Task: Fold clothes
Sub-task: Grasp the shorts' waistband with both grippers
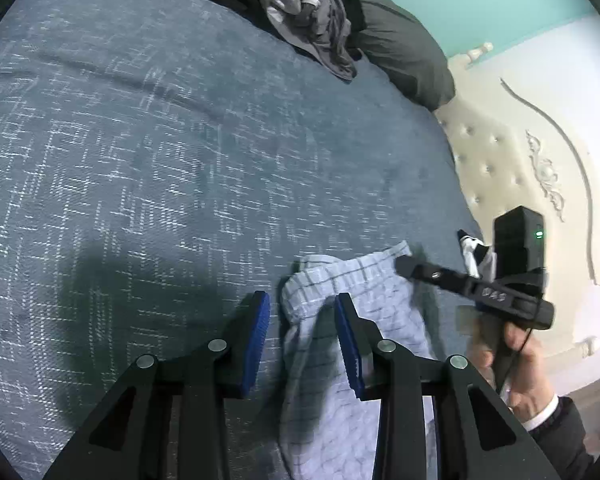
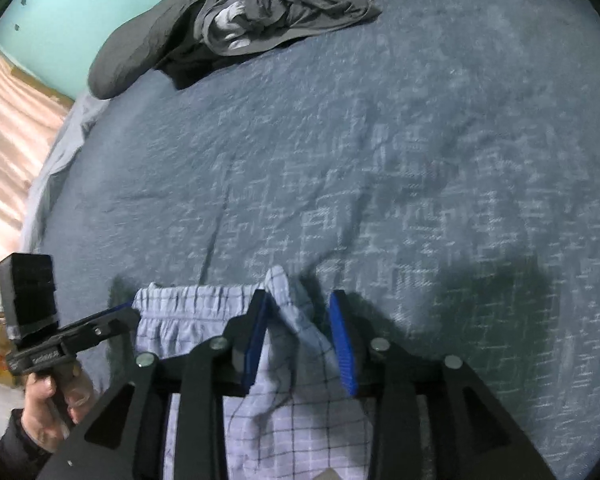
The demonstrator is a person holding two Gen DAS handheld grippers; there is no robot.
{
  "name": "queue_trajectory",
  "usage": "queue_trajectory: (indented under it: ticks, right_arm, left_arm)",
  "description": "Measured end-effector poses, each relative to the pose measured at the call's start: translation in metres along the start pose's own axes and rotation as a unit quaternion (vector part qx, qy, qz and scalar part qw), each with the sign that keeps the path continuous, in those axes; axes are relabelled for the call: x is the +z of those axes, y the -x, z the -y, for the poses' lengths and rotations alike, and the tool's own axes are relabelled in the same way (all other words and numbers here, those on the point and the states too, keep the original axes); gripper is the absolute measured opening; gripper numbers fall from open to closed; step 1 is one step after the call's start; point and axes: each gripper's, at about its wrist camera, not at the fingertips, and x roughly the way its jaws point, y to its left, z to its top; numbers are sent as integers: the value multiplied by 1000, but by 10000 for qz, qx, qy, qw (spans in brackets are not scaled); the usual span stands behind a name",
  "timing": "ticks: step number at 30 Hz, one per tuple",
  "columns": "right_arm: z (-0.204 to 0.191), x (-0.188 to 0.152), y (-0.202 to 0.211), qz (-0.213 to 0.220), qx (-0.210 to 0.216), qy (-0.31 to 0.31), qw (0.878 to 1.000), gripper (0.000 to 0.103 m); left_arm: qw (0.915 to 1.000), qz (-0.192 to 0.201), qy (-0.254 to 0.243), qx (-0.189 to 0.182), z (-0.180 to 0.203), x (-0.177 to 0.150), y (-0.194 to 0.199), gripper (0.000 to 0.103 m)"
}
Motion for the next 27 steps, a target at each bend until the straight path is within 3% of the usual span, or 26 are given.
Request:
queue_trajectory:
  ticks: [12,16,19,23,27]
  right_arm:
    - [-2,-4,-8,-46,79,252,9996,32]
    - [-8,-9,-9,-4,52,409,9992,22]
    - [-12,-12,-4,94,73,492,9987,13]
    - [-18,-14,4,229,107,602,9979,10]
    - [-24,-17,12,365,141,713,9967,10]
  left_arm:
    - [9998,-71,62,-183,2,2,-10,37]
    - [9999,-43,-38,-139,9,2,-8,35]
    - [9999,-22,-113,-106,14,3,-7,25]
    - [9998,6,-213,-61,21,3,-6,16]
    - [9994,60,-330,-20,30,3,-1,15]
